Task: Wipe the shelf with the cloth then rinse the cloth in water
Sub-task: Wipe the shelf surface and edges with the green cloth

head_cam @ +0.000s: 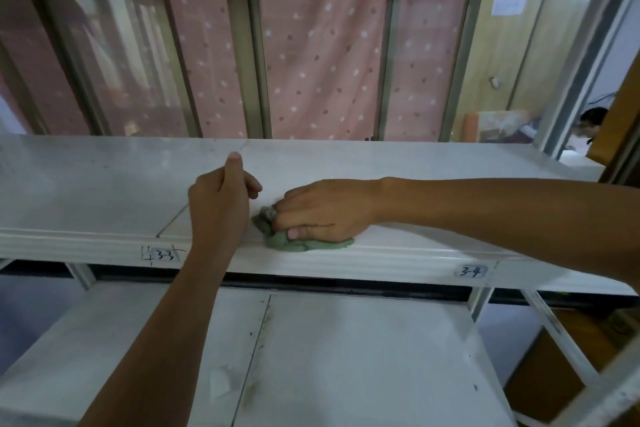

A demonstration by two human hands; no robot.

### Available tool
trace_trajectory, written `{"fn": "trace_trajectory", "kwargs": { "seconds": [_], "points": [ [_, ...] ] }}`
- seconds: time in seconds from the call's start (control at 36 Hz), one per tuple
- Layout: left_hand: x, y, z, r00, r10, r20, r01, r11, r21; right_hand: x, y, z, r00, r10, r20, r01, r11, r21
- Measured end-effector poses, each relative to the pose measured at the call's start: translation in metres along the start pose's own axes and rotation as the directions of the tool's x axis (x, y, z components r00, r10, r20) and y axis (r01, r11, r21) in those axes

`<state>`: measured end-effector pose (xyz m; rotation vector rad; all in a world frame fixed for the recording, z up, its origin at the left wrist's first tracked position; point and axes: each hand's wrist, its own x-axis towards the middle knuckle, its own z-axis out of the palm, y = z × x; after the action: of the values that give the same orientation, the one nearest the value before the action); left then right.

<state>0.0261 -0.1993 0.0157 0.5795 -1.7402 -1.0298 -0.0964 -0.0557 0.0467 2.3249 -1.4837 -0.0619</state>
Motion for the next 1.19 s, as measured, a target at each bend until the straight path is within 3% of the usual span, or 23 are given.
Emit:
{"fn": "trace_trajectory", "kwargs": {
  "seconds": [0.14,0.22,0.36,0.42,0.5,0.56,0.58,0.64,0.72,0.75,0.81,0.97,1.06,1.19],
  "points": [
    [-0.017,0.019,0.037,0.996,0.017,0.090,-0.014,0.999,-0.037,-0.049,-0.016,-0.009,0.992,0.116,0.053,-0.120,0.989,0.082],
    [-0.026,0.031,0.062,0.987,0.012,0.162,0.001,0.997,-0.080,-0.082,-0.036,-0.019,0.989,0.142,0.045,-0.141,0.990,-0.008],
    [-0.044,0.054,0.098,0.950,0.030,0.310,-0.002,0.996,-0.091,-0.145,-0.063,-0.027,0.983,0.096,0.158,-0.065,0.980,-0.190],
    [-0.052,0.063,0.108,0.936,0.047,0.348,-0.019,0.996,-0.083,-0.170,-0.072,-0.041,0.978,0.169,0.126,-0.141,0.969,-0.205],
    [-0.061,0.074,0.118,0.915,0.080,0.396,-0.077,0.997,-0.023,-0.204,-0.080,-0.061,0.921,0.388,-0.037,-0.390,0.913,-0.118],
    [-0.064,0.074,0.122,0.899,0.090,0.428,-0.125,0.991,0.054,-0.227,-0.073,-0.064,0.787,0.608,-0.104,-0.616,0.783,-0.085],
    [-0.065,0.073,0.122,0.892,0.105,0.440,-0.167,0.981,0.104,-0.240,-0.067,-0.063,0.686,0.720,-0.104,-0.727,0.679,-0.098],
    [-0.067,0.069,0.124,0.872,0.157,0.464,-0.284,0.934,0.218,-0.267,-0.055,-0.058,0.426,0.904,-0.045,-0.896,0.415,-0.157],
    [-0.075,0.068,0.123,0.832,0.171,0.528,-0.397,0.849,0.350,-0.295,-0.046,-0.049,0.050,0.999,-0.011,-0.979,0.047,-0.200],
    [-0.077,0.069,0.122,0.819,0.172,0.547,-0.419,0.831,0.365,-0.298,-0.044,-0.046,-0.025,1.000,-0.018,-0.977,-0.028,-0.210],
    [-0.081,0.070,0.121,0.806,0.188,0.561,-0.457,0.800,0.389,-0.297,-0.042,-0.042,-0.095,0.995,-0.033,-0.964,-0.100,-0.245],
    [-0.080,0.054,0.104,0.811,0.324,0.487,-0.535,0.749,0.392,-0.267,-0.035,-0.034,-0.158,0.987,-0.040,-0.954,-0.163,-0.253],
    [-0.071,0.037,0.085,0.830,0.406,0.382,-0.546,0.731,0.410,-0.238,-0.028,-0.026,-0.116,0.992,-0.040,-0.961,-0.122,-0.247],
    [-0.051,0.009,0.044,0.817,0.440,0.373,-0.574,0.679,0.458,-0.160,-0.018,-0.003,0.012,0.999,-0.045,-0.977,0.002,-0.212]
  ]
}}
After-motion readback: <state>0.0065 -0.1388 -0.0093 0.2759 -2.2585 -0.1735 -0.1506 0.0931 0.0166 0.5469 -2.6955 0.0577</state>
